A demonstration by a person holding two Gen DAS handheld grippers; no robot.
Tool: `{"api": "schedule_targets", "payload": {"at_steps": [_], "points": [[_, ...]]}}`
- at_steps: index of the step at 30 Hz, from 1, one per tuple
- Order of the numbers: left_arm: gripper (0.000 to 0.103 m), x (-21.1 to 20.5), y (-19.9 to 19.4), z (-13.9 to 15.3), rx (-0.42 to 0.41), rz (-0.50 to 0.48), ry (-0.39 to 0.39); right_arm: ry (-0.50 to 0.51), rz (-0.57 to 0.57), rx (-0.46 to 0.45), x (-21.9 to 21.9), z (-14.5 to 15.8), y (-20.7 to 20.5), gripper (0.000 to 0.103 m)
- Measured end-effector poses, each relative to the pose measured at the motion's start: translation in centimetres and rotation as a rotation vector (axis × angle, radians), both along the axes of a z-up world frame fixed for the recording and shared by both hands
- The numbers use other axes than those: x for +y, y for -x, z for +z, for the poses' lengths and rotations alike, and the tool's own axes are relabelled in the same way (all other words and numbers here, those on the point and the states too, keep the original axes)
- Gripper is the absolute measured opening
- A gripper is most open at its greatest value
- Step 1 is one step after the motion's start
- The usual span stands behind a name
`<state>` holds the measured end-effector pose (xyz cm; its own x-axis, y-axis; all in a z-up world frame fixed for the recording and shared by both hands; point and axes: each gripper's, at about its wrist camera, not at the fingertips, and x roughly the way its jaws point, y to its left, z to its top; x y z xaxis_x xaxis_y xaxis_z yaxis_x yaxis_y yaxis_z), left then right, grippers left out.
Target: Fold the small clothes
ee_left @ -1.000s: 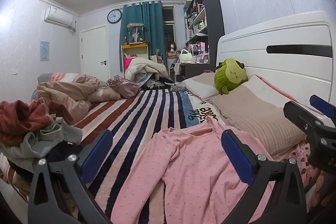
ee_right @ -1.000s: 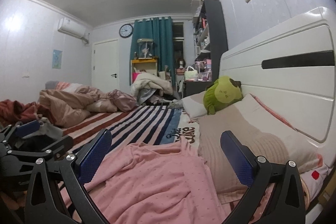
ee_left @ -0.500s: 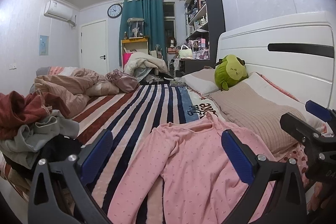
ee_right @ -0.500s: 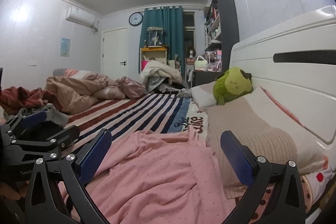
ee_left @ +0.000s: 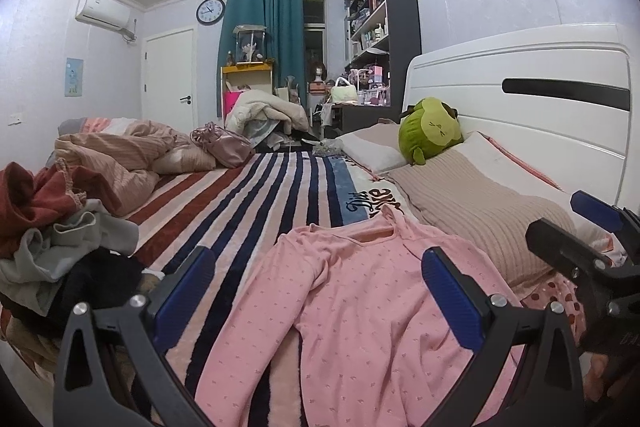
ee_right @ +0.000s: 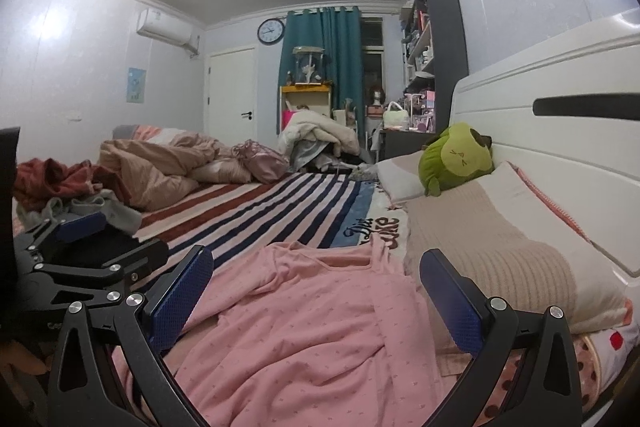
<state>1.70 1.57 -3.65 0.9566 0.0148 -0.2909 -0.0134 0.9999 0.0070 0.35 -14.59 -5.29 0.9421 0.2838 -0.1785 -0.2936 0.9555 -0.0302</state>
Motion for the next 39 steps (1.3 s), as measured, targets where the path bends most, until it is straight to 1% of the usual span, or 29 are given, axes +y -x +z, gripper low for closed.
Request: {"api": "schedule_targets", "payload": {"at_steps": [3,8,11,14,15,18,20,22,23,25,26,28,30,31,32,33,35,36,37,38,39], "points": [[0.102,0.0,0.0,0.0,0.001,0.000,0.001,-0.017,0.004,-0.003,-0.3,0.0,0.1,0.103],[0.102,0.0,-0.1,-0.2,0.010,0.002,-0.003,-0.097,0.020,0.023,-1.8,-0.2,-0.3,0.103],[0.102,0.4,-0.4,-0.9,0.020,0.001,0.023,-0.147,0.040,0.055,-2.7,-0.4,-0.8,0.103],[0.102,2.3,-0.8,-2.1,0.049,-0.028,0.090,-0.176,0.038,0.088,-3.5,-0.6,-1.3,0.103],[0.102,3.6,-0.9,-2.9,0.060,-0.030,0.133,-0.178,0.034,0.099,-3.6,-0.7,-1.5,0.103],[0.102,6.8,-1.1,-4.8,0.103,-0.021,0.204,-0.171,0.030,0.111,-3.5,-0.9,-1.6,0.103],[0.101,8.4,-1.0,-5.8,0.132,-0.009,0.218,-0.169,0.046,0.119,-3.4,-1.0,-1.8,0.103],[0.097,9.9,-0.8,-6.9,0.155,-0.011,0.235,-0.166,0.061,0.142,-3.3,-1.1,-2.2,0.103],[0.094,10.5,-0.8,-7.5,0.169,-0.020,0.243,-0.162,0.067,0.154,-3.2,-1.2,-2.4,0.103],[0.090,11.4,-0.9,-9.0,0.215,-0.031,0.242,-0.146,0.081,0.174,-3.1,-1.6,-2.9,0.103],[0.088,11.8,-0.9,-9.6,0.230,-0.025,0.236,-0.124,0.070,0.182,-3.1,-1.8,-3.1,0.103],[0.079,12.5,-1.1,-11.3,0.277,-0.008,0.224,-0.082,0.039,0.182,-2.9,-2.2,-3.2,0.103],[0.066,13.1,-1.6,-13.0,0.328,0.000,0.218,-0.058,0.025,0.188,-2.9,-2.5,-3.3,0.103],[0.064,13.3,-1.9,-13.7,0.347,0.005,0.213,-0.055,0.022,0.193,-2.9,-2.7,-3.4,0.103],[0.058,13.5,-2.1,-14.4,0.367,0.012,0.209,-0.055,0.020,0.198,-2.9,-2.8,-3.4,0.103],[0.049,13.9,-2.5,-15.3,0.394,0.016,0.211,-0.053,0.017,0.201,-2.9,-2.9,-3.5,0.103],[0.038,14.0,-3.0,-16.5,0.419,0.012,0.224,-0.049,0.001,0.195,-2.9,-2.8,-3.6,0.103],[0.034,14.0,-3.3,-17.1,0.430,0.014,0.226,-0.054,-0.008,0.188,-3.0,-2.7,-3.6,0.103],[0.033,13.9,-3.4,-17.3,0.426,0.020,0.216,-0.066,-0.009,0.183,-3.2,-2.6,-3.6,0.103],[0.024,13.6,-3.5,-17.3,0.423,0.021,0.201,-0.079,-0.005,0.182,-3.2,-2.6,-3.6,0.103],[0.006,13.4,-3.6,-17.3,0.429,0.013,0.193,-0.091,0.004,0.182,-3.3,-2.5,-3.6,0.103]]}}
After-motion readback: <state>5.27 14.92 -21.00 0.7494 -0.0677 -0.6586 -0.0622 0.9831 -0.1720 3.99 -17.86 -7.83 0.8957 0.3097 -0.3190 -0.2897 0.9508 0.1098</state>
